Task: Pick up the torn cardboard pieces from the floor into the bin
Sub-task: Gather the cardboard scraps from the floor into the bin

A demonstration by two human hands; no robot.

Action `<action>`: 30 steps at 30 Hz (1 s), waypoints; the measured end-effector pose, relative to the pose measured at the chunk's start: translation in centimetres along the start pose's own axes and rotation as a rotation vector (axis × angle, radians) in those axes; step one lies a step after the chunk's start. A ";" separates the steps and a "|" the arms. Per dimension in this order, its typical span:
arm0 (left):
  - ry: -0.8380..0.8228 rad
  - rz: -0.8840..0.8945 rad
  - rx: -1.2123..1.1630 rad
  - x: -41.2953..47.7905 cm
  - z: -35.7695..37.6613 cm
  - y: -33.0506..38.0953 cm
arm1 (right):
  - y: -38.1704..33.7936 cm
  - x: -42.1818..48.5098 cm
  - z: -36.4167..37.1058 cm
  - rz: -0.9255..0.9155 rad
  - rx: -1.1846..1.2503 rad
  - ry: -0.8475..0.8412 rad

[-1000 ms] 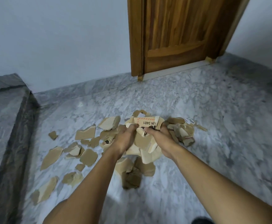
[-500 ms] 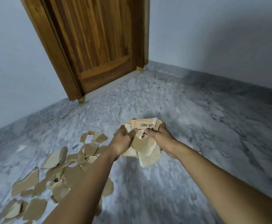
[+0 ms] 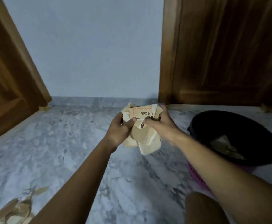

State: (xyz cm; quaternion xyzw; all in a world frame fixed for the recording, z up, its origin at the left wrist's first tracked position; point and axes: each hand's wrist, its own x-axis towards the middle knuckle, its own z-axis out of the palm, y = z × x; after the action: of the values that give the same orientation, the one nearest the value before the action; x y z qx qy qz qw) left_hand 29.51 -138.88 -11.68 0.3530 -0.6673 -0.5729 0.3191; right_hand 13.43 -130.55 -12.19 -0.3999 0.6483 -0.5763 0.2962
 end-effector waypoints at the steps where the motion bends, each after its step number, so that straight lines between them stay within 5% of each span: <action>1: -0.024 0.019 0.001 1.2 3.0 0.7 | 0.3 0.5 -3.0 -0.019 -0.024 0.060; 8: -0.214 0.127 0.077 7.9 23.0 2.0 | 3.6 0.3 -21.3 -0.112 -0.304 0.446; 15: -0.324 0.025 0.375 7.9 30.7 -0.2 | 8.8 -2.7 -29.3 0.195 -0.504 0.463; 22: -0.322 0.039 0.439 7.4 24.6 0.9 | 7.8 -0.8 -26.0 0.195 -0.510 0.260; 30: 0.005 -0.045 0.540 4.9 3.2 1.7 | 2.5 5.2 -4.6 -0.059 -0.447 -0.134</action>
State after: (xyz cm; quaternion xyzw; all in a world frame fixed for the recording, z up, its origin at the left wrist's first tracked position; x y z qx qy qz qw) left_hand 24.00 -141.05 -10.29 0.4415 -0.7872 -0.3803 0.2019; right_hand 6.51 -132.62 -13.50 -0.5116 0.7268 -0.3989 0.2257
